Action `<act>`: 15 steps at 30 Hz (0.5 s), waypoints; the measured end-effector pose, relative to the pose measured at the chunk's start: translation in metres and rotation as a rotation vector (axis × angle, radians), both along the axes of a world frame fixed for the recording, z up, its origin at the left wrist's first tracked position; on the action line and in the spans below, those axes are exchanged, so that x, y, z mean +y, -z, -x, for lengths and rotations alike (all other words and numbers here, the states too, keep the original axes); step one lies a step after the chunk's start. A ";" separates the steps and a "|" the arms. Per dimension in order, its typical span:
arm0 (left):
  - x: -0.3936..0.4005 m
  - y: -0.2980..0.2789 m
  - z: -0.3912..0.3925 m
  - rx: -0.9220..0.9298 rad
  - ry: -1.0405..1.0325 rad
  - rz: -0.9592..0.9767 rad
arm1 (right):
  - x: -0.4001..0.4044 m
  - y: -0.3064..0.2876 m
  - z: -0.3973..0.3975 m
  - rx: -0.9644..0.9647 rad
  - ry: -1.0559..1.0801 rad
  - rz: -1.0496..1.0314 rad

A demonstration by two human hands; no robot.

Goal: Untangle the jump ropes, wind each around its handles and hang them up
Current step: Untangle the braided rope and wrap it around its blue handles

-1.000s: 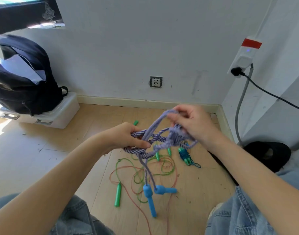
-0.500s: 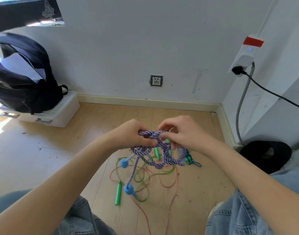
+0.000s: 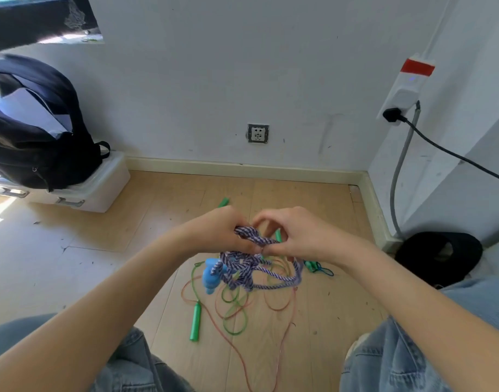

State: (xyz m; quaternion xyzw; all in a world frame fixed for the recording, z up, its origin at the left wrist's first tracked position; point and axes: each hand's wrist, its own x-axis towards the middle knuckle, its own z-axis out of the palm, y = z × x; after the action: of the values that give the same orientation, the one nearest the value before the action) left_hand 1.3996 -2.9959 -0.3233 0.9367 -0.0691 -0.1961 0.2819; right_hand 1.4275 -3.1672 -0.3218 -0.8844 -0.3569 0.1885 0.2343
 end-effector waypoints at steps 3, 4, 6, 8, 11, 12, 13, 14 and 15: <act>0.005 0.001 -0.002 -0.007 -0.037 -0.006 | -0.002 -0.004 -0.005 0.010 0.104 -0.123; 0.008 0.002 -0.003 -0.018 -0.047 -0.035 | -0.004 -0.007 -0.008 0.047 0.172 -0.235; 0.013 0.004 -0.005 -0.056 -0.092 -0.040 | -0.009 -0.015 -0.015 0.116 0.331 -0.495; 0.014 0.006 -0.010 -0.107 -0.126 -0.007 | -0.009 -0.016 -0.015 0.121 0.439 -0.639; 0.015 0.012 -0.014 -0.096 -0.147 0.008 | -0.006 -0.011 -0.011 0.109 0.432 -0.678; 0.016 0.014 -0.014 -0.085 -0.152 -0.004 | -0.006 -0.012 -0.011 0.126 0.405 -0.694; 0.017 0.016 -0.014 -0.077 -0.154 -0.032 | -0.006 -0.012 -0.010 0.148 0.376 -0.704; 0.018 0.017 -0.014 -0.069 -0.150 -0.066 | -0.005 -0.012 -0.010 0.166 0.348 -0.703; 0.020 0.018 -0.013 -0.055 -0.141 -0.083 | -0.005 -0.011 -0.009 0.180 0.321 -0.699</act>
State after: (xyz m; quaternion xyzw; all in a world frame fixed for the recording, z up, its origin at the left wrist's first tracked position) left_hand 1.4129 -2.9762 -0.3411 0.9551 -0.0026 -0.1529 0.2537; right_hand 1.4369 -3.1720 -0.3106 -0.7758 -0.2348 0.0936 0.5781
